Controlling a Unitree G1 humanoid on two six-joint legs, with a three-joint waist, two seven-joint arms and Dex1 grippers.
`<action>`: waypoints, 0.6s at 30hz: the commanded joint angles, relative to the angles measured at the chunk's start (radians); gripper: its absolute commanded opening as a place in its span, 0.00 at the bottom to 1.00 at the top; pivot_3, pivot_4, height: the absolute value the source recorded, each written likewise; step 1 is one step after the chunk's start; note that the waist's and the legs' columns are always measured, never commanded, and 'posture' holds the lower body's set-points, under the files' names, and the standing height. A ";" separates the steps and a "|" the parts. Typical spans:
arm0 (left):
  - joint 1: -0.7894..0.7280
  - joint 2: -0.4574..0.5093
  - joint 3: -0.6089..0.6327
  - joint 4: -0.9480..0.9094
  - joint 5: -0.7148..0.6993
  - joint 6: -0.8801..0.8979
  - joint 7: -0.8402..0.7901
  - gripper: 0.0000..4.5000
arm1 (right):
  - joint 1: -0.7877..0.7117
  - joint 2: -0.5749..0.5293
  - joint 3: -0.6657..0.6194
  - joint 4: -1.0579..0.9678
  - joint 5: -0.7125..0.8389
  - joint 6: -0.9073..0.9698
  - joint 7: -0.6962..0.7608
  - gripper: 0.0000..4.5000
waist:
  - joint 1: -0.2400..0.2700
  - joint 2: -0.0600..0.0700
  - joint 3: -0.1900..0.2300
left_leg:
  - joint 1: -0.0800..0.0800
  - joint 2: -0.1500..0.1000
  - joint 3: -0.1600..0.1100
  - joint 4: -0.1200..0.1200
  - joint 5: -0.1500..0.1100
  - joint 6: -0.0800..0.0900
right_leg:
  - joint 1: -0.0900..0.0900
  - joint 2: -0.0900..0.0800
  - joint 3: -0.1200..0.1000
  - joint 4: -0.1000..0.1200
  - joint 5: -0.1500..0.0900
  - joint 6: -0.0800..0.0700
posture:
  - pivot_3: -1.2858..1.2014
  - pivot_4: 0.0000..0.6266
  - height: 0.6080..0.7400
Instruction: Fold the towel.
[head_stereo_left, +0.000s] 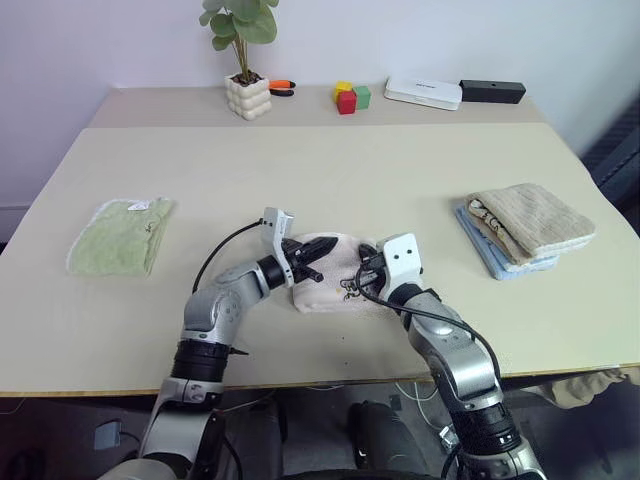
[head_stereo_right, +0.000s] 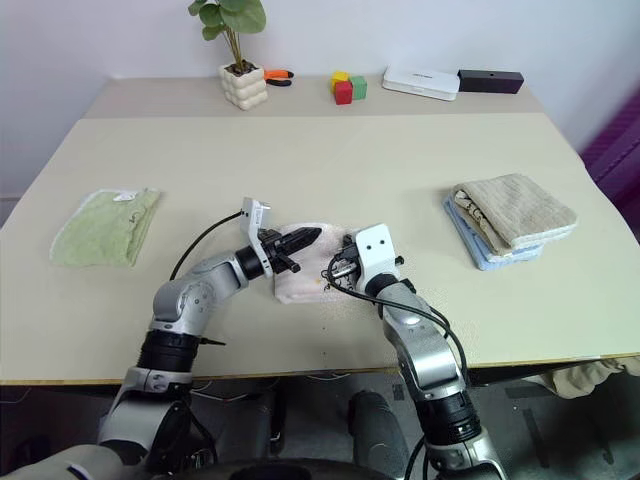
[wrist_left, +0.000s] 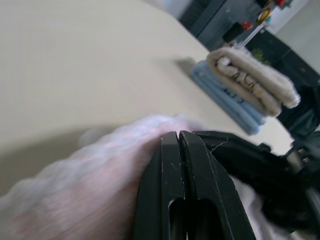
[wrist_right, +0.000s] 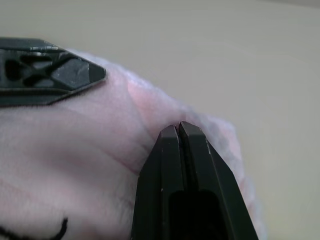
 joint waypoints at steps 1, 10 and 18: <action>0.001 0.004 0.005 0.034 0.026 -0.041 -0.002 0.00 | 0.008 -0.001 -0.008 -0.005 -0.018 -0.019 0.003 0.00 | 0.000 0.000 0.000 | 0.000 0.000 0.000 0.000 0.000 0.000 | 0.000 0.000 0.000 0.000 0.000 0.000 | 0.52 0.24 1.00; 0.018 0.022 0.003 0.026 0.033 -0.050 -0.030 0.00 | 0.028 -0.001 -0.049 0.037 -0.068 -0.043 -0.041 0.00 | 0.001 0.000 -0.001 | 0.000 0.000 0.000 0.000 0.000 0.000 | 0.001 0.000 0.000 0.000 0.000 0.000 | 0.52 0.24 1.00; 0.021 0.023 0.014 0.017 0.032 -0.059 -0.033 0.00 | 0.011 0.030 -0.081 0.030 -0.029 -0.066 -0.033 0.00 | 0.000 0.000 -0.001 | 0.001 0.000 0.000 0.000 0.000 0.000 | 0.001 0.000 0.000 0.000 0.000 0.000 | 0.52 0.24 1.00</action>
